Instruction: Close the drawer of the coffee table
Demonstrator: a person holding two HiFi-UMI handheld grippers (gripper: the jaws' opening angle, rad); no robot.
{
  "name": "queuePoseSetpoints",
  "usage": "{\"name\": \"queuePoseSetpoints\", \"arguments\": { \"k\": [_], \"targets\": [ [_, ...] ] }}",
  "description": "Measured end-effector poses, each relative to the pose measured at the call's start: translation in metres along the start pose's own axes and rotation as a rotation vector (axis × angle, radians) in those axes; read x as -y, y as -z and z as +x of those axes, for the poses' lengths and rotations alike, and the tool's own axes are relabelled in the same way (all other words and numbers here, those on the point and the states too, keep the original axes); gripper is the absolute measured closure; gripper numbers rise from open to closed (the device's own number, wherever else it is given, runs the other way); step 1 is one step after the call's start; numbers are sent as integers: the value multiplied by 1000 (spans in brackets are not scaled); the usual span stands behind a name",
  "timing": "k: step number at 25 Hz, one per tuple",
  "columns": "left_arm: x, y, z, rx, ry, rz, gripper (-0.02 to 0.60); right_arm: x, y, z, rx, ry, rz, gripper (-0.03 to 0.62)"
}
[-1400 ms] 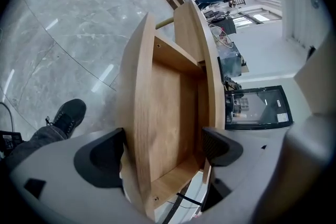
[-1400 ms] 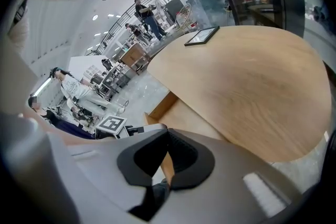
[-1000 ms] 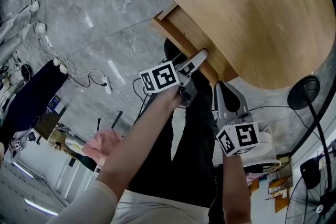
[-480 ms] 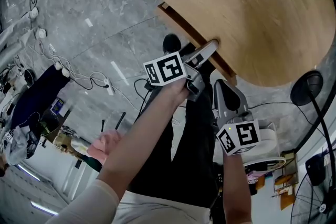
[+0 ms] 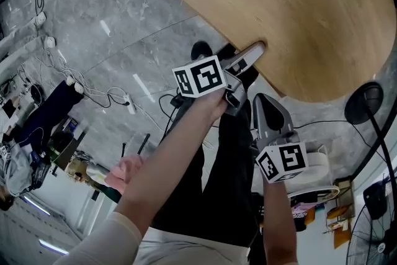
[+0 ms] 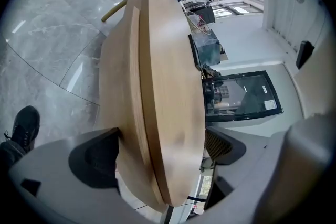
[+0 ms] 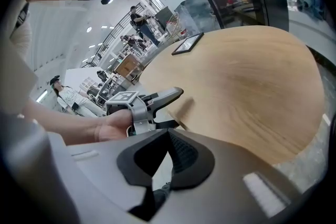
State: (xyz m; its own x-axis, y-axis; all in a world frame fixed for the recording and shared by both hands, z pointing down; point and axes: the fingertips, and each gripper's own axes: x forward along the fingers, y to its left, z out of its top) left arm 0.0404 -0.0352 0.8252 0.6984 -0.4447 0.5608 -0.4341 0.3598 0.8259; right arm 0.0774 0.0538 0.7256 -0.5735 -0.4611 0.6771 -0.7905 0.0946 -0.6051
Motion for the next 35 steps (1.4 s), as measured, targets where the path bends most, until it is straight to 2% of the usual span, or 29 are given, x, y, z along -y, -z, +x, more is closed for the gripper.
{"name": "queuePoseSetpoints", "arguments": {
  "k": [7, 14, 23, 27, 32, 35],
  "targets": [
    [8, 1, 10, 12, 30, 46, 87, 13, 1, -3, 14, 11, 16, 583],
    [19, -2, 22, -18, 121, 103, 89, 16, 6, -2, 17, 8, 23, 583],
    [19, -2, 23, -10, 181, 145, 91, 23, 19, 0, 25, 31, 49, 583],
    [16, -3, 22, -1, 173, 130, 92, 24, 25, -2, 25, 45, 57, 583],
    [7, 2, 9, -24, 81, 186, 92, 17, 14, -7, 41, 50, 34, 583],
    [1, 3, -7, -39, 45, 166, 92, 12, 7, -12, 55, 61, 31, 583]
  ]
}}
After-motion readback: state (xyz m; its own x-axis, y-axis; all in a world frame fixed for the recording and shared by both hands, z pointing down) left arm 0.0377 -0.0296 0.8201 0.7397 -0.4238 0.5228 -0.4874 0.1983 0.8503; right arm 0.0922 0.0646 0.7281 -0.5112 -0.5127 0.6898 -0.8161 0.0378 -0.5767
